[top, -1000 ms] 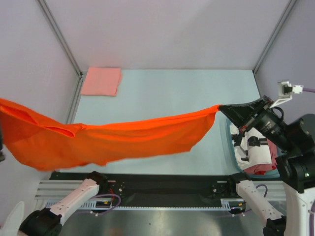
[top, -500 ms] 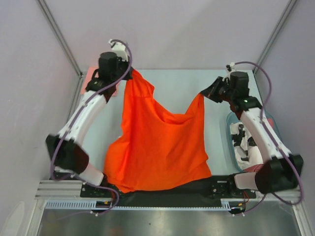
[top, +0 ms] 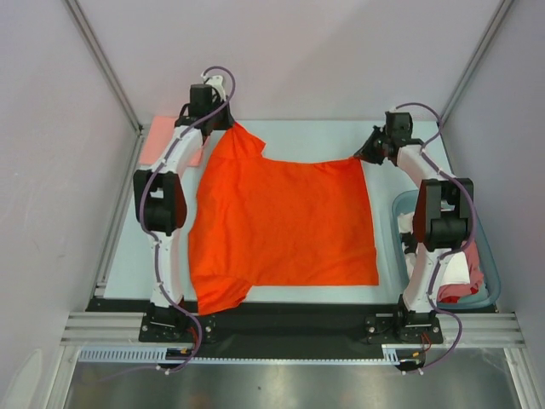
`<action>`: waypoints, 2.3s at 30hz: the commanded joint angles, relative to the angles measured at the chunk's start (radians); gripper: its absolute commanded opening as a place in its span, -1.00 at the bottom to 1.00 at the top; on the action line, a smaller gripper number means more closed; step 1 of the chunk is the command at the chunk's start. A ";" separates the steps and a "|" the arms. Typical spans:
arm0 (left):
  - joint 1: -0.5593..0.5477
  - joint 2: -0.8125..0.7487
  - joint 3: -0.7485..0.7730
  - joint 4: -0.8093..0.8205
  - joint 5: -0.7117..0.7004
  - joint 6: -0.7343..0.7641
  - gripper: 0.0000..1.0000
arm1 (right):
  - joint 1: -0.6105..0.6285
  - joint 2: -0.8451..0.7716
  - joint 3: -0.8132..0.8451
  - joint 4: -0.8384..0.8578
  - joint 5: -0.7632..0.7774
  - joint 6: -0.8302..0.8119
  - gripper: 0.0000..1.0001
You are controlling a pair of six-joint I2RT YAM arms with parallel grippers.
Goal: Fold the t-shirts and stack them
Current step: Flatten the tshirt out
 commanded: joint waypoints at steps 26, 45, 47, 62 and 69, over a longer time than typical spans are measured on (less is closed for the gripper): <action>0.005 -1.223 -0.178 -0.006 0.038 -0.045 -0.99 | 0.064 -1.195 -0.084 -0.227 0.058 -0.064 -1.00; -0.059 -1.026 -0.225 0.020 0.019 -0.014 -0.99 | 0.066 -1.004 -0.203 -0.043 0.072 0.036 -1.00; -0.059 -0.937 -0.271 0.053 0.024 0.005 -1.00 | 0.066 -0.930 -0.242 0.041 0.082 0.001 -1.00; -0.003 -0.116 -0.140 0.095 0.074 0.088 -0.99 | 0.007 -0.107 -0.173 0.324 0.072 -0.056 -1.00; 0.017 0.029 0.001 0.040 0.070 0.065 -0.99 | -0.025 0.108 0.089 0.131 0.064 -0.095 -1.00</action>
